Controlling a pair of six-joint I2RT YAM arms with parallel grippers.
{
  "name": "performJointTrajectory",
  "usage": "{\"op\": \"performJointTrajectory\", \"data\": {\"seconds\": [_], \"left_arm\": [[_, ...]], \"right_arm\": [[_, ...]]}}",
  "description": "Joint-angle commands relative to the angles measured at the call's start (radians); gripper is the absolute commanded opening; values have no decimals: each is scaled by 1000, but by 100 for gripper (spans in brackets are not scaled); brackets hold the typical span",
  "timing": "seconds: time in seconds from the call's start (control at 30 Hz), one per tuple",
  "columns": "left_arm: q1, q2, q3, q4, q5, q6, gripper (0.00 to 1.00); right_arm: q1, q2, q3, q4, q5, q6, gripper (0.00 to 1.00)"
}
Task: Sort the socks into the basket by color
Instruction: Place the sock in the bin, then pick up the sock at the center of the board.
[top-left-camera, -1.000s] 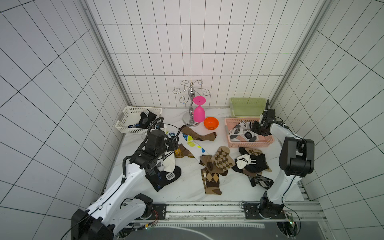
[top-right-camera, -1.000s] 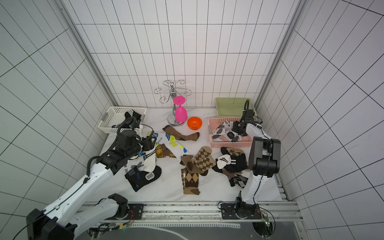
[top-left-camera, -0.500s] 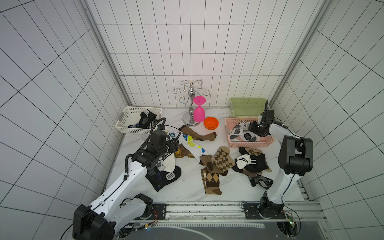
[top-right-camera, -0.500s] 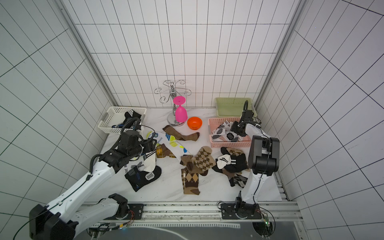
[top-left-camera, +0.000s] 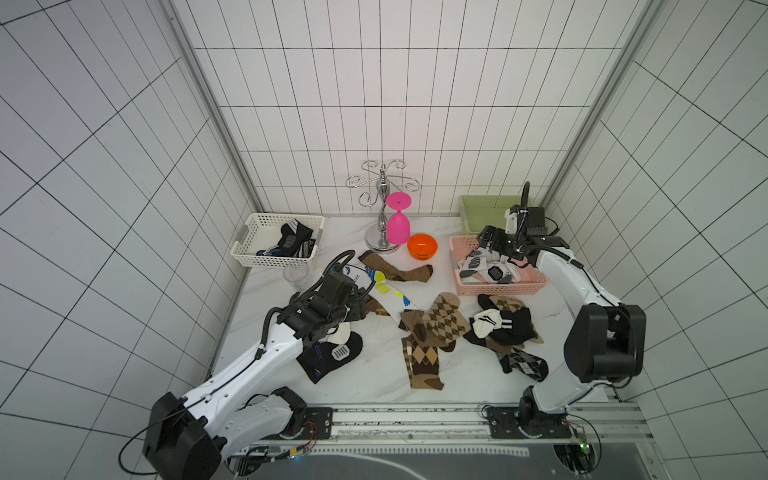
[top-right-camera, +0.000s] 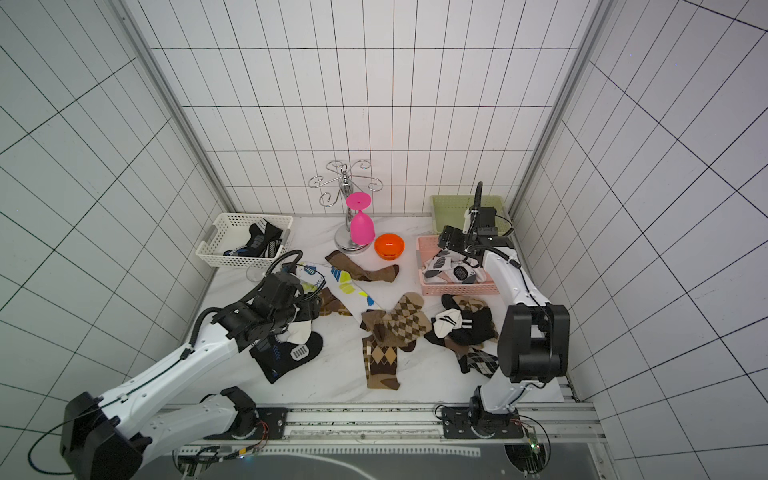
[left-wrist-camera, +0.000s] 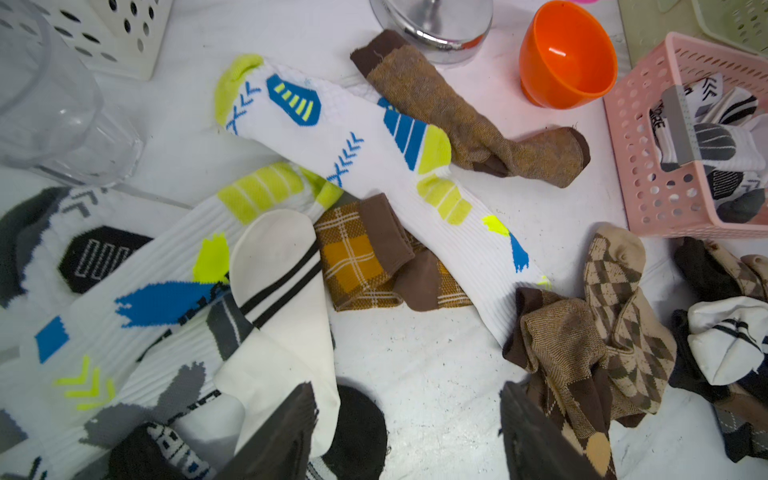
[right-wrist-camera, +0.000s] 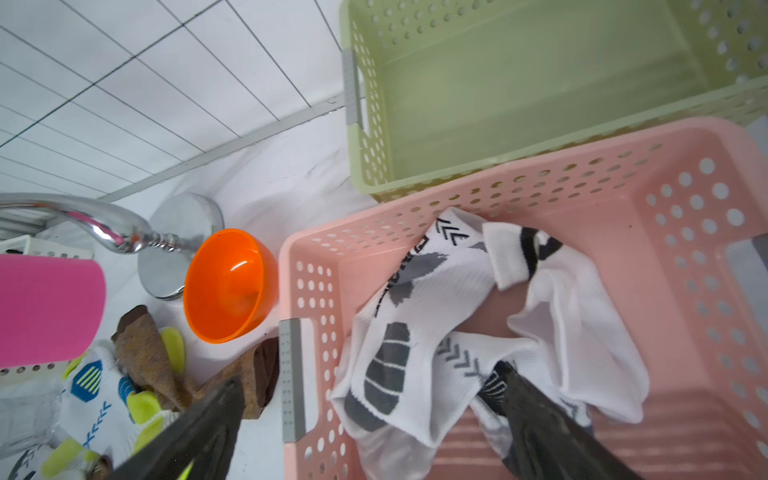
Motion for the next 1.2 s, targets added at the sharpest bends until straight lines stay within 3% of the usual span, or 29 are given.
{"op": "performJointTrajectory", "data": {"seconds": [0.0,0.4,0.63,0.93,1.03,1.17], "left_arm": [[-57,-10,-57,-52,-50,-96,68],[-226,120,-191,1,-72,-182,59],[-242,175,-213,52,-100,-179,56],[-243,277,-231,99,-154,-182,62],[-244,284,-239,111,-158,-185,53],[-248,260,-237,104,-163,-186,27]], "right_arm": [[52,-64,-76,-43,-5,-9,99],[109,-137,-91,-59,-33,-9,99],[110,-150,-97,-62,-40,-13,99],[113,-156,-88,-69,-47,-18,99],[112,-162,-88,-72,-48,-20,99],[113,-167,-87,-72,-50,-19,99]]}}
